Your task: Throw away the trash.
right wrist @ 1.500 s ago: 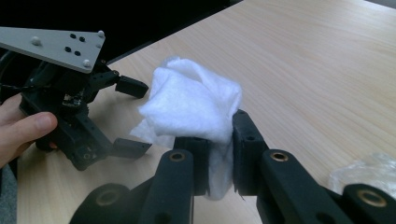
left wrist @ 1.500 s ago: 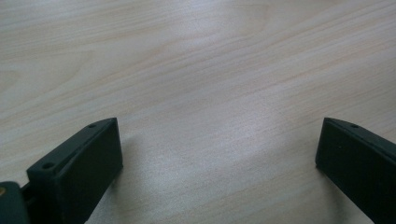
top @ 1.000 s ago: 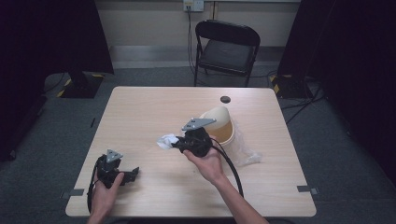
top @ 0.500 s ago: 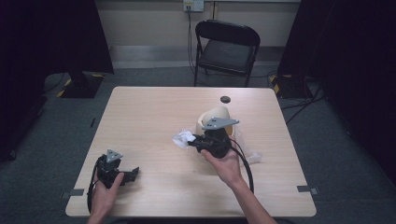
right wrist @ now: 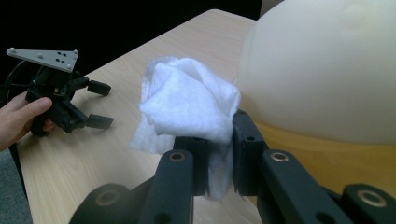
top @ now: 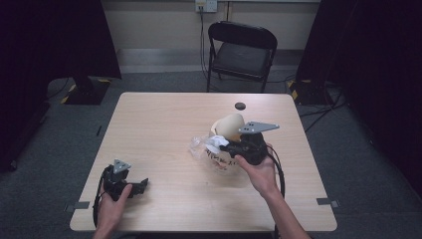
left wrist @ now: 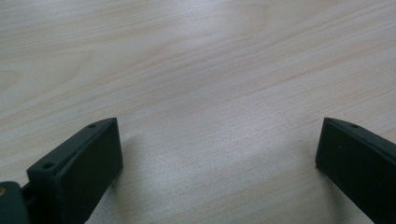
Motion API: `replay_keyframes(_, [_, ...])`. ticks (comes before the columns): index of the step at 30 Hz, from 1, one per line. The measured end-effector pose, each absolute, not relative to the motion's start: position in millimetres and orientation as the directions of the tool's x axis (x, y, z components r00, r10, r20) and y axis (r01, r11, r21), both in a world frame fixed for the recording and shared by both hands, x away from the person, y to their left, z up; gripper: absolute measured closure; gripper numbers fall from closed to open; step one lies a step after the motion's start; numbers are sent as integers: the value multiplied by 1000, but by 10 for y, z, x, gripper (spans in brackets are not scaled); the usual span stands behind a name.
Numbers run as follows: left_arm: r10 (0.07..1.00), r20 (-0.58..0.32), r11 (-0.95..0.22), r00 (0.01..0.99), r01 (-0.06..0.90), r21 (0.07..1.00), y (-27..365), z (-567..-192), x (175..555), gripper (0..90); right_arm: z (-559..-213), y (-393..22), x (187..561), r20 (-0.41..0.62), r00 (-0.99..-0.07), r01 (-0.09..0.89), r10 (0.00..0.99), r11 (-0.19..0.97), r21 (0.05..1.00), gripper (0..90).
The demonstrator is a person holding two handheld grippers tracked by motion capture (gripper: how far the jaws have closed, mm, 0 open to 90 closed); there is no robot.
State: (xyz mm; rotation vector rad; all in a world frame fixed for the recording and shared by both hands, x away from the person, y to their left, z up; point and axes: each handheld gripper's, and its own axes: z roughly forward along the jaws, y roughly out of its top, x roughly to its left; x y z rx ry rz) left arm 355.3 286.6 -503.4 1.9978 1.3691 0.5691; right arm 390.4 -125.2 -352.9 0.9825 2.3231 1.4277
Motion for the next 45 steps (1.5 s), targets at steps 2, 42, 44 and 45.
replay_keyframes(2, [932,-5,-251,363,654,714,2865,-5034,3553,0,-3520,-1294,3897,138,-739,419,660,289,861,797])
replay_keyframes(42, [932,-5,-250,362,653,715,2865,-5034,3552,1,-3750,-1469,4177,136,-635,539,761,310,784,769])
replay_keyframes(44, [932,-5,-251,362,653,714,2865,-5034,3552,1,-3758,-1457,4196,133,-632,544,764,314,778,769])
replay_keyframes(45, [932,-5,-251,362,653,714,2865,-5034,3552,1,-3761,-1453,4207,132,-632,545,763,318,776,769])
